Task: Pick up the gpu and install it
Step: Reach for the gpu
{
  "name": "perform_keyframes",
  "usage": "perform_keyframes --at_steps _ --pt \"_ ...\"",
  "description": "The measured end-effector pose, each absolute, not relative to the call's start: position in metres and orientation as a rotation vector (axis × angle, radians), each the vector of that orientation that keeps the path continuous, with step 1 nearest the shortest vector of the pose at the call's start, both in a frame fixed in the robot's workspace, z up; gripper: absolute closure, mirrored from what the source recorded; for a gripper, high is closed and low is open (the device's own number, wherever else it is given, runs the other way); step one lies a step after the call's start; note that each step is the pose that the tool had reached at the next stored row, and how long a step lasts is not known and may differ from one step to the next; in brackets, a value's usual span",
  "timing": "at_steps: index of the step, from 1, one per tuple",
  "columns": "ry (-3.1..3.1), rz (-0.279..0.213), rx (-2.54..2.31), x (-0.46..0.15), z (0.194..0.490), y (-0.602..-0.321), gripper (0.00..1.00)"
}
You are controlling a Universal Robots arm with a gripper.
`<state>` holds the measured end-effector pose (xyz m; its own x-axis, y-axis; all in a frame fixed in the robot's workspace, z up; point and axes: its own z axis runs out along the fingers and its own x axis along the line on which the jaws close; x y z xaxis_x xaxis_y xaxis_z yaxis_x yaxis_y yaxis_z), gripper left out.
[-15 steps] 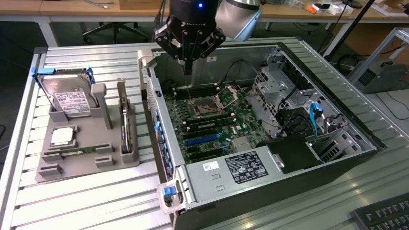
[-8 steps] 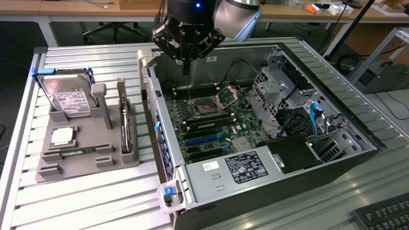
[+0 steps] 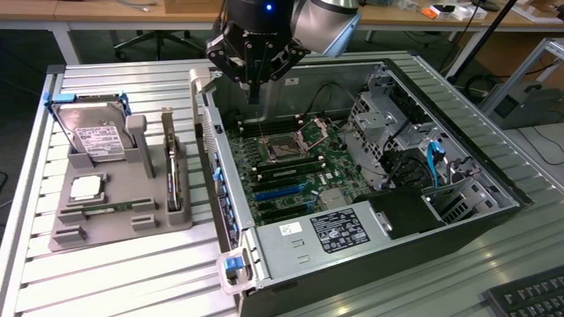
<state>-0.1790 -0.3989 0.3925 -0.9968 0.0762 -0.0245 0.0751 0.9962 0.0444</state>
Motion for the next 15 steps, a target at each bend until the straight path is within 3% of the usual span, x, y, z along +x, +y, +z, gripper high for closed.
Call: perform_keyframes --at_steps 15 --pt "3.112 0.068 0.118 -0.1862 0.3922 -0.3990 0.89"
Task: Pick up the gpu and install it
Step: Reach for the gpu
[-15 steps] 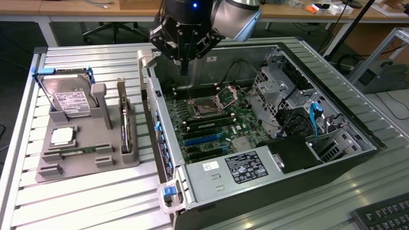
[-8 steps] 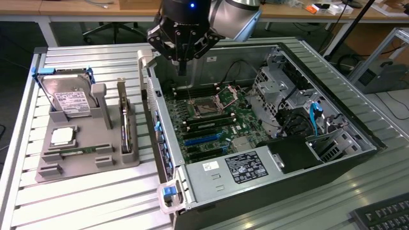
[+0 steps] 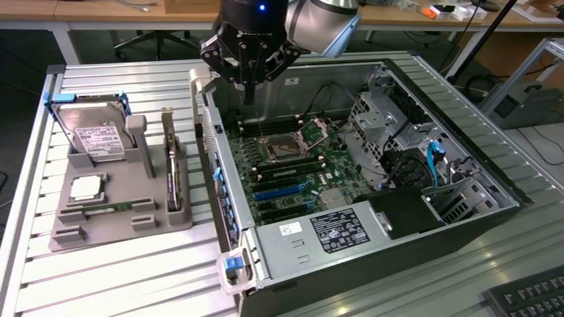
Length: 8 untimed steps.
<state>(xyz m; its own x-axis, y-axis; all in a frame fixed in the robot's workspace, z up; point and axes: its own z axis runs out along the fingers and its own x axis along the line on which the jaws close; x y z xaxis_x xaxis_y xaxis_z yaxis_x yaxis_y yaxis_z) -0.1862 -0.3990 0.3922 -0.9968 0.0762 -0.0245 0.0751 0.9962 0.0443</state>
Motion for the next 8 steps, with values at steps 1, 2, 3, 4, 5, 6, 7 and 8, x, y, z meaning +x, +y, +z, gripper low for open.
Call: perform_keyframes --at_steps 1,2,3,4,5,6,7,8 --pt "3.112 0.068 0.118 -0.1867 0.3921 -0.3989 0.89" --pt "3.112 0.068 0.118 -0.1871 0.3922 -0.3989 0.89" --pt "3.113 0.068 0.118 -0.1874 0.3922 -0.3989 0.89" --pt "3.113 0.068 0.118 -0.1878 0.3921 -0.3990 0.89" --pt "3.112 0.068 0.118 -0.1882 0.3921 -0.3989 0.89" --pt "3.112 0.068 0.118 -0.1885 0.3921 -0.3990 0.89" --pt "3.112 0.068 0.118 -0.1888 0.3921 -0.3990 0.89" --pt "3.112 0.068 0.118 -0.1890 0.3920 -0.3990 0.89"
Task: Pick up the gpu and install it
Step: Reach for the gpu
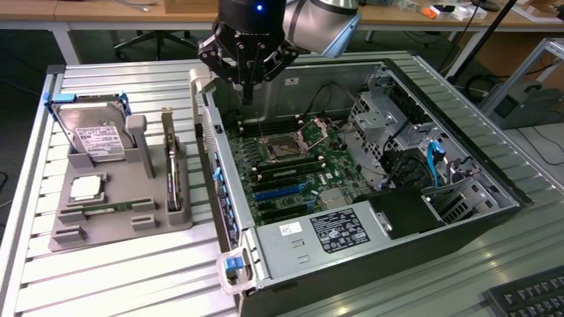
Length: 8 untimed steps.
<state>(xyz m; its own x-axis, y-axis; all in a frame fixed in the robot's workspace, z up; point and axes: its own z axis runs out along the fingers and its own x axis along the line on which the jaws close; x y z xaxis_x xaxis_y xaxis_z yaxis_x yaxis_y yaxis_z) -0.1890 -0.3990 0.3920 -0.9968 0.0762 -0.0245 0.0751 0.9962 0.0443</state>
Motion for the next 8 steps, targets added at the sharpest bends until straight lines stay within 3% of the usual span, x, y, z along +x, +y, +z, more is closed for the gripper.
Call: perform_keyframes --at_steps 8 --pt "3.112 0.068 0.118 -0.1925 0.3918 -0.3990 0.89"
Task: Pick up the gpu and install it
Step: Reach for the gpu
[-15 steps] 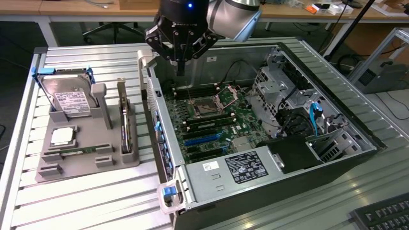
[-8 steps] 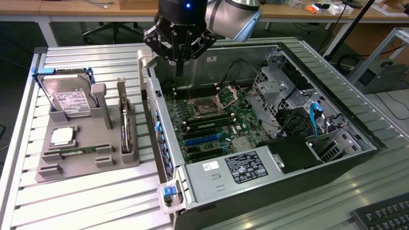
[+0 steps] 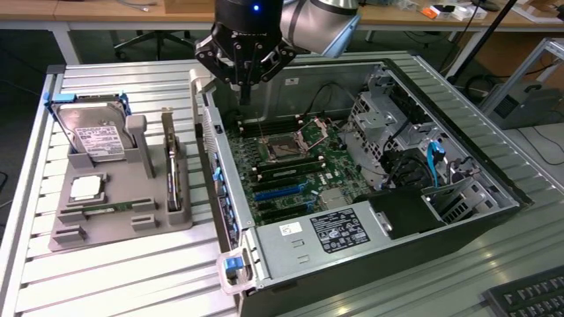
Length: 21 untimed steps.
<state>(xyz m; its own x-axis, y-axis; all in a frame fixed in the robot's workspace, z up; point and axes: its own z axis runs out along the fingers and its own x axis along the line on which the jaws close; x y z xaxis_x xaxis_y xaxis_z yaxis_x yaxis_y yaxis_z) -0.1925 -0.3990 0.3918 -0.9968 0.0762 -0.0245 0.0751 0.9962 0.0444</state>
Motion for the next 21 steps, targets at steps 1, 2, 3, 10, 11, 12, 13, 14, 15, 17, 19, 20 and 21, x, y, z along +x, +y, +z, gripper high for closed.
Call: perform_keyframes --at_steps 1,2,3,10,11,12,13,14,15,17,19,20,21 --pt "3.112 0.068 0.118 -0.1929 0.3918 -0.3990 0.89" --pt "3.113 0.068 0.118 -0.1935 0.3918 -0.3990 0.89" --pt "3.112 0.068 0.118 -0.1939 0.3918 -0.3990 0.89" --pt "3.113 0.068 0.118 -0.1970 0.3916 -0.3990 0.89" --pt "3.112 0.068 0.118 -0.1974 0.3916 -0.3989 0.89" --pt "3.112 0.068 0.118 -0.1979 0.3915 -0.3990 0.89" --pt "3.112 0.068 0.118 -0.1984 0.3915 -0.3990 0.89" --pt "3.112 0.068 0.118 -0.1991 0.3915 -0.3989 0.89" --pt "3.113 0.068 0.118 -0.1997 0.3915 -0.3990 0.89" --pt "3.113 0.068 0.118 -0.2006 0.3914 -0.3989 0.89" --pt "3.113 0.068 0.118 -0.2012 0.3914 -0.3989 0.89" --pt "3.113 0.068 0.118 -0.2015 0.3913 -0.3990 0.89" --pt "3.113 0.068 0.118 -0.2020 0.3913 -0.3989 0.89"
